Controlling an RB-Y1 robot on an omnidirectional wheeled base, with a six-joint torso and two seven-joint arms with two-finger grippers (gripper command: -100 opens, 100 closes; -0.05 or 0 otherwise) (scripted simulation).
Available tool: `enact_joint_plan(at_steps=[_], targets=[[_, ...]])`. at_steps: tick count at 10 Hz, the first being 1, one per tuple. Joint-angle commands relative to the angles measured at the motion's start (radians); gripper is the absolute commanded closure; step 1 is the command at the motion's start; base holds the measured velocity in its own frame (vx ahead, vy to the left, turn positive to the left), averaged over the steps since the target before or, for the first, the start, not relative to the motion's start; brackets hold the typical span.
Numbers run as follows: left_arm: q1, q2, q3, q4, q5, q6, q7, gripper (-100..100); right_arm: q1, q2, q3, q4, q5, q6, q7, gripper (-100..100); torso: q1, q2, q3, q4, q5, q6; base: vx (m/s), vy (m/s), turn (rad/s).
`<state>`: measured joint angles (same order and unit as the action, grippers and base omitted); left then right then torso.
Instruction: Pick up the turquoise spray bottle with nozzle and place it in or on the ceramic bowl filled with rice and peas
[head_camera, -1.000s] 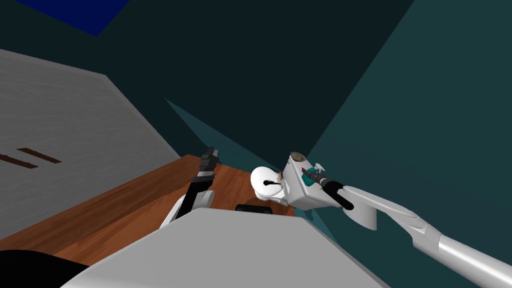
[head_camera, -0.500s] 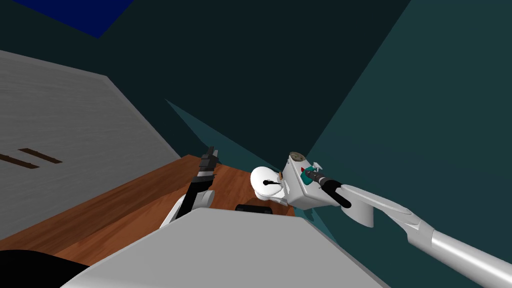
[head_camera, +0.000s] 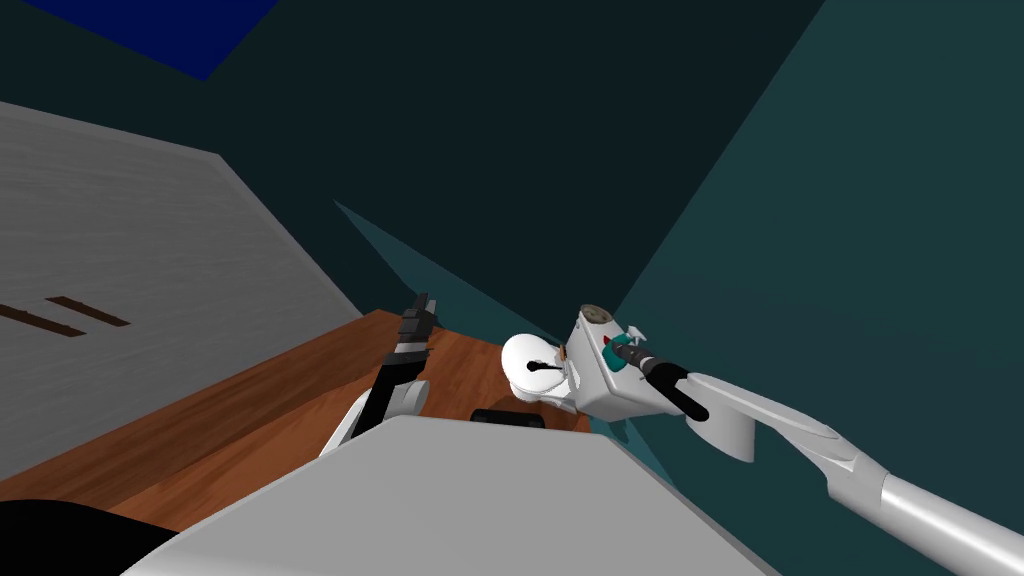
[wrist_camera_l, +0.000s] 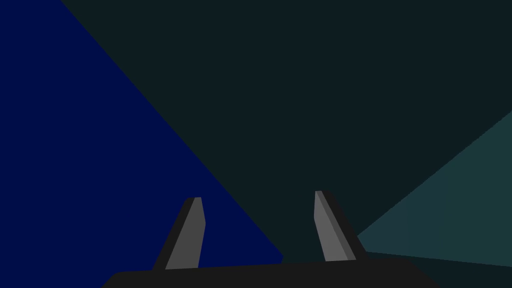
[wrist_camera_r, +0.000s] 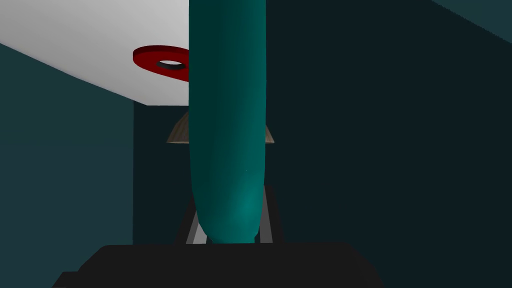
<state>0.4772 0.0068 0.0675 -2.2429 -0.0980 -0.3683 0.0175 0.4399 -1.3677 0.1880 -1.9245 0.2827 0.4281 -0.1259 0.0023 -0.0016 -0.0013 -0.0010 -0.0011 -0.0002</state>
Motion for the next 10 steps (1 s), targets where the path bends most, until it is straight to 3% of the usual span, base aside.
enact_joint_plan(at_steps=[1, 2, 3, 4, 5, 6, 7, 8, 9, 10], targets=[[0.0, 0.0, 0.0, 0.0, 0.0, 0.0, 0.0, 0, 0.035, 0.008, -0.032, -0.008, -0.005, -0.013, 0.012, 100, 0.0, 0.0, 0.0, 0.0, 0.0, 0.0, 0.029, 0.022, 0.011], [0.0, 0.0, 0.0, 0.0, 0.0, 0.0, 0.0, 0, 0.068, 0.026, -0.067, -0.017, -0.009, -0.031, 0.03, 100, 0.0, 0.0, 0.0, 0.0, 0.0, 0.0, 0.024, 0.018, 0.026], [0.0, 0.0, 0.0, 0.0, 0.0, 0.0, 0.0, 0, 0.083, 0.026, -0.077, -0.017, -0.009, -0.031, 0.03, 100, 0.0, 0.0, 0.0, 0.0, 0.0, 0.0, 0.017, 0.015, 0.013], [0.0, 0.0, 0.0, 0.0, 0.0, 0.0, 0.0, 0, 0.124, 0.044, -0.119, -0.027, -0.013, -0.048, 0.048, 100, -0.001, 0.0, 0.0, 0.0, 0.0, 0.0, 0.02, 0.018, 0.022], [0.0, 0.0, 0.0, 0.0, 0.0, 0.0, 0.0, 0, 0.131, 0.044, -0.122, -0.027, -0.013, -0.048, 0.048, 100, -0.001, 0.0, 0.0, 0.0, -0.001, 0.0, 0.018, 0.014, 0.007], [0.0, 0.0, 0.0, 0.0, 0.0, 0.0, 0.0, 0, 0.167, 0.062, -0.162, -0.037, -0.016, -0.065, 0.066, 100, -0.001, 0.0, 0.0, -0.001, -0.001, 0.0, 0.021, 0.019, 0.021], [0.0, 0.0, 0.0, 0.0, 0.0, 0.0, 0.0, 0, 0.179, 0.062, -0.167, -0.037, -0.016, -0.065, 0.066, 100, -0.001, 0.0, 0.0, -0.001, -0.001, 0.0, 0.017, 0.014, 0.01], [0.0, 0.0, 0.0, 0.0, 0.0, 0.0, 0.0, 0, 0.215, 0.08, -0.207, -0.046, -0.02, -0.083, 0.085, 100, -0.001, 0.0, 0.0, -0.001, -0.001, 0.0, 0.018, 0.018, 0.024], [0.0, 0.0, 0.0, 0.0, 0.0, 0.0, 0.0, 0, 0.228, 0.08, -0.212, -0.046, -0.02, -0.083, 0.085, 100, 0.0, 0.001, 0.0, 0.0, -0.001, 0.0, 0.019, 0.017, 0.007], [0.0, 0.0, 0.0, 0.0, 0.0, 0.0, 0.0, 0, 0.266, 0.098, -0.255, -0.056, -0.024, -0.1, 0.103, 100, -0.001, 0.001, 0.0, 0.0, -0.001, 0.0, 0.024, 0.015, 0.024]])
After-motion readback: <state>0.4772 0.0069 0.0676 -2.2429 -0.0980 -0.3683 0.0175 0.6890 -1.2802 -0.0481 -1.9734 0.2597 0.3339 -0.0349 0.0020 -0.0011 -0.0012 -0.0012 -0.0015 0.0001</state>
